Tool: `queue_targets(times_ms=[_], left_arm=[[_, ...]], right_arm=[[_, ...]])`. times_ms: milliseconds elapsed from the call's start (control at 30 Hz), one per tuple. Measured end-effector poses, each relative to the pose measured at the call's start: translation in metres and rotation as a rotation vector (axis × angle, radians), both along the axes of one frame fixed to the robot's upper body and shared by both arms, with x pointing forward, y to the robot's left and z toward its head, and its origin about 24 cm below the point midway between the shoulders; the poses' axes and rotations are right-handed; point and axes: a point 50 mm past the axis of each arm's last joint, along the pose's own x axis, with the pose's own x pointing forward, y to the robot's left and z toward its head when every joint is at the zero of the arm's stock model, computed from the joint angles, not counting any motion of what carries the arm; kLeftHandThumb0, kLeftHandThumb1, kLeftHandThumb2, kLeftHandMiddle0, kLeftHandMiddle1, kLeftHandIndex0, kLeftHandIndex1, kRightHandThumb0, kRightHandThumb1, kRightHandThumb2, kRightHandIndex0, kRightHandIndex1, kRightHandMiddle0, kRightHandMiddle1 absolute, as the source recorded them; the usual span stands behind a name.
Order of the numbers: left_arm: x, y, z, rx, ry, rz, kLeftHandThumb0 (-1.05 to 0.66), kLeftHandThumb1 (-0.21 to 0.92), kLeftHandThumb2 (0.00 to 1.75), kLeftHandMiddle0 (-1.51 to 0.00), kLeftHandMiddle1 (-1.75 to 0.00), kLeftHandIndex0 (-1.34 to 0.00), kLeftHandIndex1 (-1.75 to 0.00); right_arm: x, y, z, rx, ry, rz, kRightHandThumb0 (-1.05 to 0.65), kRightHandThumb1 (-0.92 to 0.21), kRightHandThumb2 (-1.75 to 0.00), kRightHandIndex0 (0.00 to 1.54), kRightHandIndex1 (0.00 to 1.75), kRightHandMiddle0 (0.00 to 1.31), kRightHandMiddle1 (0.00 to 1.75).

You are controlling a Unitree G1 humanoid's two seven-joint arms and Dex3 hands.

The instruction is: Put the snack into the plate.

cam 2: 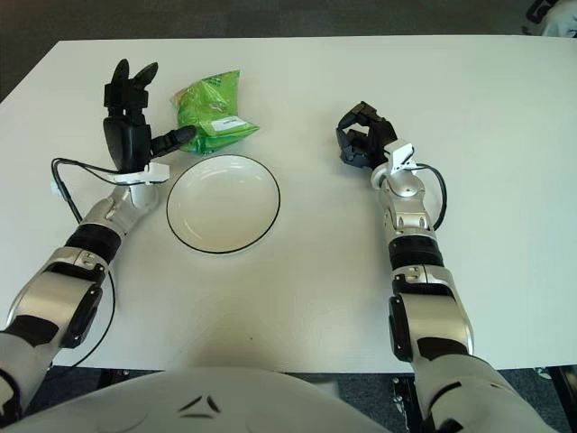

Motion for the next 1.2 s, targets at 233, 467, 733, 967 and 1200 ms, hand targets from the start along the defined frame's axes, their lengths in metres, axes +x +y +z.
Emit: queue_targets(times_ms=[233, 467, 733, 967, 1200], left_arm=[[0.002, 0.003, 0.001, 0.103, 0.008, 0.0, -0.7, 0.92, 0.19, -0.05, 0.0, -0.11, -0.12], [0.005, 0.008, 0.005, 0.172, 0.046, -0.022, -0.71, 0.92, 0.16, -0.01, 0.0, -0.11, -0.1], [0.005, 0.011, 0.005, 0.237, 0.134, -0.045, -0.74, 0.92, 0.13, 0.0, 0.0, -0.11, -0.08], [0.007, 0.017, 0.009, 0.318, 0.28, -0.14, -0.7, 0.91, 0.06, 0.0, 0.0, -0.12, -0.07], [0.01, 0.029, 0.029, 0.441, 0.412, -0.277, -0.61, 0.86, 0.02, 0.0, 0.0, -0.17, -0.08]], right_arm=[[0.001, 0.0, 0.001, 0.0, -0.002, -0.001, -0.4, -0.62, -0.91, 0.83, 1.75, 0.39, 1.75], [0.002, 0.0, 0.002, 0.0, -0.004, -0.001, -0.4, -0.62, -0.91, 0.83, 1.75, 0.39, 1.75], [0.003, 0.0, 0.004, -0.001, -0.01, -0.002, -0.4, -0.62, -0.91, 0.84, 1.75, 0.39, 1.75], [0.003, 0.0, 0.007, 0.0, -0.022, -0.001, -0.4, -0.62, -0.91, 0.84, 1.75, 0.39, 1.75], [0.004, 0.0, 0.009, 0.001, -0.033, -0.004, -0.4, -0.62, -0.91, 0.84, 1.75, 0.39, 1.75]])
